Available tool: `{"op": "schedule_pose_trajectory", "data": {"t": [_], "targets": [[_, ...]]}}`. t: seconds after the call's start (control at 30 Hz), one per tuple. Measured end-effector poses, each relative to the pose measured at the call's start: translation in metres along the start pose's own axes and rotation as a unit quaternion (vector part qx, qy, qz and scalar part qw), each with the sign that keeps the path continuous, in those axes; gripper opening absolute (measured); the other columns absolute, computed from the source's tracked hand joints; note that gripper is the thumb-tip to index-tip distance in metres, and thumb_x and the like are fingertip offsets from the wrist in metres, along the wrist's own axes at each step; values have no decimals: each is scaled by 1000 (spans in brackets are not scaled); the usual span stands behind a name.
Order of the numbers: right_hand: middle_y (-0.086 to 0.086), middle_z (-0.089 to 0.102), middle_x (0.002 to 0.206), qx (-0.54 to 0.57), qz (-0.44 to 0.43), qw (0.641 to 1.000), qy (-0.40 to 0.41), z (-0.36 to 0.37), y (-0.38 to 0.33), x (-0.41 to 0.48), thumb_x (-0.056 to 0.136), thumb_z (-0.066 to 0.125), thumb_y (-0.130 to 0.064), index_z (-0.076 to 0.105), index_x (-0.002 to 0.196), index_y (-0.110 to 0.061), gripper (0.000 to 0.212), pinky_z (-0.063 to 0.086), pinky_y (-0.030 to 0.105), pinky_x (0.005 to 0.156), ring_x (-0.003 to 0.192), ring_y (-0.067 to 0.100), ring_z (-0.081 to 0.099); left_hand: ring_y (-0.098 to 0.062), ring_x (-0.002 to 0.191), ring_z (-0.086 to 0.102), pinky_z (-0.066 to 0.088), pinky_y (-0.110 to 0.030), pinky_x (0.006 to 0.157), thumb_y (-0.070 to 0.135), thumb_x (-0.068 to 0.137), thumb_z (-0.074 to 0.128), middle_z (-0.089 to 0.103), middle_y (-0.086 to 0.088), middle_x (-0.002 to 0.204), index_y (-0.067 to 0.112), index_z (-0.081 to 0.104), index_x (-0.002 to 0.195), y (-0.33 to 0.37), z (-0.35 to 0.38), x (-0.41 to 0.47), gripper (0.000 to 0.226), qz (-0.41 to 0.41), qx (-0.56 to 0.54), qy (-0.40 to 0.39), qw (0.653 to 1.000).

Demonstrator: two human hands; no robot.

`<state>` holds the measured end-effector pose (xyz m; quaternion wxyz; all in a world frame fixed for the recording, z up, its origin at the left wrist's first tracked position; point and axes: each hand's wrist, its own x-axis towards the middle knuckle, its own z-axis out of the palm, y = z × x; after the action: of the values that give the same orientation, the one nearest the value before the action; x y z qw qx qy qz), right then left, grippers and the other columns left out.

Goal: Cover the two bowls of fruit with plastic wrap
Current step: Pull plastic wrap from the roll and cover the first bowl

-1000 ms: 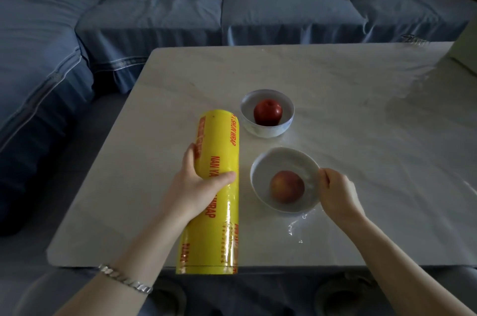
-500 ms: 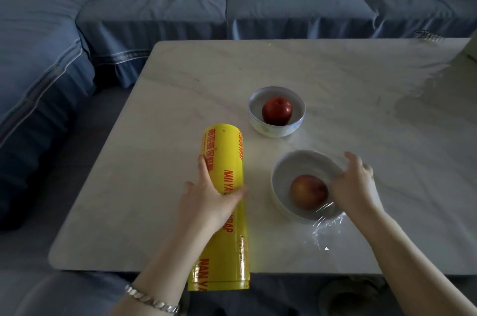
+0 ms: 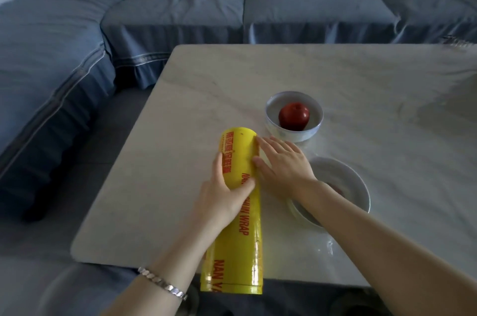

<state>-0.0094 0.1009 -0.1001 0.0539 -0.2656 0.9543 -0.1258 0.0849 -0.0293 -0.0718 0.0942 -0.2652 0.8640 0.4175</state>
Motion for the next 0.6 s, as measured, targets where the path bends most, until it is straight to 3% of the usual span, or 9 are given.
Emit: {"op": "schedule_pose_trajectory", "data": {"t": [0.23, 0.4, 0.5, 0.6], "targets": [[-1, 25, 155, 3, 27, 1000, -9, -4, -5, 1, 95, 22, -52, 15, 148, -20, 62, 7, 29, 115, 145, 14, 15, -34, 110, 55, 45, -42, 92, 62, 79, 54, 49, -14, 127, 48, -6, 142, 3, -4, 1, 89, -8, 85, 25, 996], [3, 36, 149, 0, 53, 999, -12, -9, -3, 0, 93, 33, -53, 21, 145, -18, 64, 17, 32, 113, 140, 19, 28, -35, 110, 52, 43, -40, 89, 50, 77, 60, 46, -17, 127, 32, 4, 143, 13, 1, 9, 89, -18, 79, 34, 996], [3, 52, 135, 77, 62, 993, -69, -20, -5, 8, 90, 48, -43, 24, 144, -16, 64, 29, 35, 106, 130, 25, 42, -36, 108, 51, 45, -42, 88, 49, 72, 66, 44, -17, 124, 17, 16, 138, 18, 9, 10, 88, 28, 101, 75, 992], [10, 56, 124, 124, 59, 982, -131, -34, -7, 22, 87, 58, -30, 36, 138, -11, 58, 39, 31, 92, 117, 27, 51, -34, 105, 52, 46, -42, 87, 43, 69, 66, 45, -15, 122, 15, 21, 134, 17, 15, 10, 84, 34, 110, 98, 988]]}}
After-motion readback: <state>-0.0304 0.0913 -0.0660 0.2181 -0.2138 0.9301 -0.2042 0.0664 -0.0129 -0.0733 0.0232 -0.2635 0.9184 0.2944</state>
